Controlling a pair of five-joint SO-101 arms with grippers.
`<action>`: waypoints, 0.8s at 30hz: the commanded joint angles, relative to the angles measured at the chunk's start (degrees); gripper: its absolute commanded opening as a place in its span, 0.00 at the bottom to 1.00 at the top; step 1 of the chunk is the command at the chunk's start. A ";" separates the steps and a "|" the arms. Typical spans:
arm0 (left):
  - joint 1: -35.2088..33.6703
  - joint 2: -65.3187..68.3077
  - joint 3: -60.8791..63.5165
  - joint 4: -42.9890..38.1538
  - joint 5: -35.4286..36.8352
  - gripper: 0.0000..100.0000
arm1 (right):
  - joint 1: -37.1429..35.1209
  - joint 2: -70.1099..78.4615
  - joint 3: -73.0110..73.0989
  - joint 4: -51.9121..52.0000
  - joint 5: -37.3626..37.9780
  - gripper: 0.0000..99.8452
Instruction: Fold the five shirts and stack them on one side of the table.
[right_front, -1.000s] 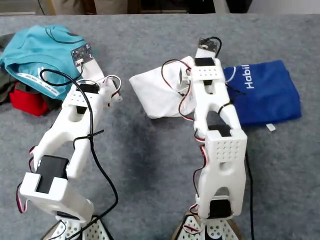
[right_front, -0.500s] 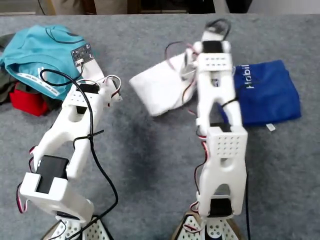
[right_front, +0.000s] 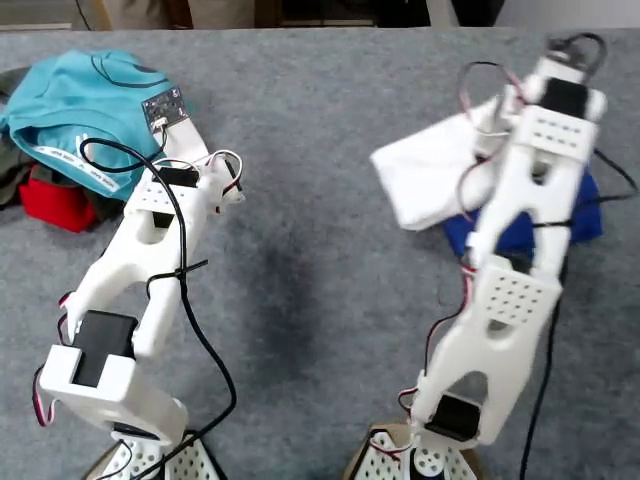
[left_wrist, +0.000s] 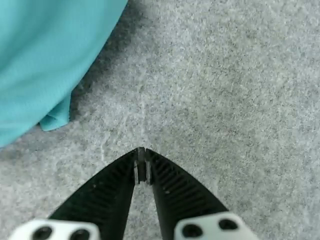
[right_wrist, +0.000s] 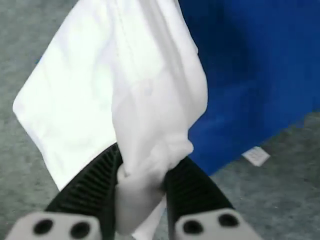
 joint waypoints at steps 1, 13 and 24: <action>-0.53 -0.57 -1.32 -0.18 -0.62 0.02 | 4.35 -0.92 -2.68 0.44 2.20 0.00; -0.53 -0.57 -1.14 -0.18 -0.62 0.02 | 10.86 -1.01 -2.59 0.62 5.54 0.00; -0.35 -0.75 -1.14 0.18 -5.27 0.02 | 10.68 -1.27 -1.71 2.99 7.91 0.28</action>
